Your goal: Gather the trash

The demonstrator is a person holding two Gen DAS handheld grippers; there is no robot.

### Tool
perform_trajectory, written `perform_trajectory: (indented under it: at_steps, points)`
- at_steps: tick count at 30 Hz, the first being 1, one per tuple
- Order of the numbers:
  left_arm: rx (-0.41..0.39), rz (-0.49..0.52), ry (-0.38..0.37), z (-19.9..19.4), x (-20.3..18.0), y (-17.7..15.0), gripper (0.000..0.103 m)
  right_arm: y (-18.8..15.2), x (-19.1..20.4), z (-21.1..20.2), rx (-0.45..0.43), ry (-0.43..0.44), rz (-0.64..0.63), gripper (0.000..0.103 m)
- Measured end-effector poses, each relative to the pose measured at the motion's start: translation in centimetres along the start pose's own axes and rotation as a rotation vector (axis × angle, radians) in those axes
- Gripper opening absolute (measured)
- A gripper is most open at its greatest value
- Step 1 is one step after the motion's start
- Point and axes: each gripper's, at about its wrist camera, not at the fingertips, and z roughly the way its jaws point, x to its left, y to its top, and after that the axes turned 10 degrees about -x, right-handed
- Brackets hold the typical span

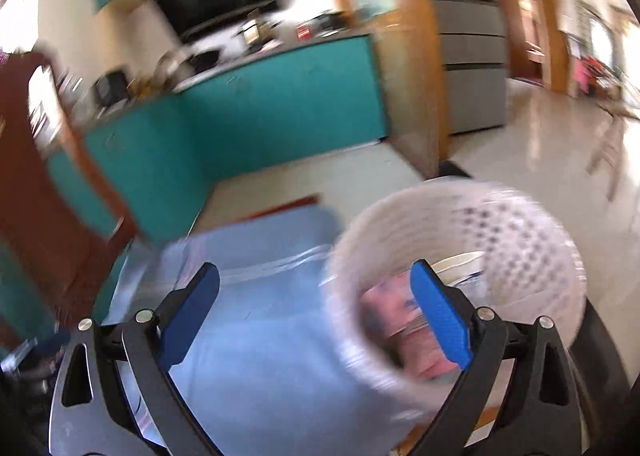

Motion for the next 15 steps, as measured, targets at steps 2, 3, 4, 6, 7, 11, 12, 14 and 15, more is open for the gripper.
perform_trajectory:
  at_steps: [2,3,4,6,7,11,12,14,15]
  points:
    - [-0.004,0.004,0.055,-0.1,1.0,-0.1,0.100,-1.0,2.7,-0.1,0.034,0.040,-0.060,0.095]
    - [0.013,0.010,0.077,0.2,1.4,-0.1,0.100,-1.5,3.6,0.0,0.047,0.050,-0.086,0.096]
    - [0.028,0.016,0.086,0.6,1.5,0.0,0.100,-2.0,4.6,0.0,0.059,0.055,-0.119,0.096]
    - [0.041,0.015,0.087,1.1,1.7,-0.1,0.100,-2.8,5.7,0.1,0.076,0.061,-0.158,0.097]
    - [0.039,0.014,0.099,1.3,1.8,-0.2,0.100,-3.0,6.2,0.2,0.080,0.058,-0.174,0.097]
    - [0.031,0.033,0.115,1.4,2.0,-0.5,0.100,-2.9,6.5,0.2,0.071,0.034,-0.176,0.099]
    - [0.031,0.031,0.113,1.4,2.1,-0.5,0.100,-2.9,6.4,0.3,0.070,0.031,-0.170,0.100]
    - [0.036,0.026,0.114,1.5,2.3,-0.7,0.100,-3.0,6.4,0.7,0.082,0.033,-0.175,0.100]
    - [0.039,0.023,0.116,1.5,2.4,-0.7,0.100,-3.1,6.5,0.8,0.090,0.035,-0.182,0.100]
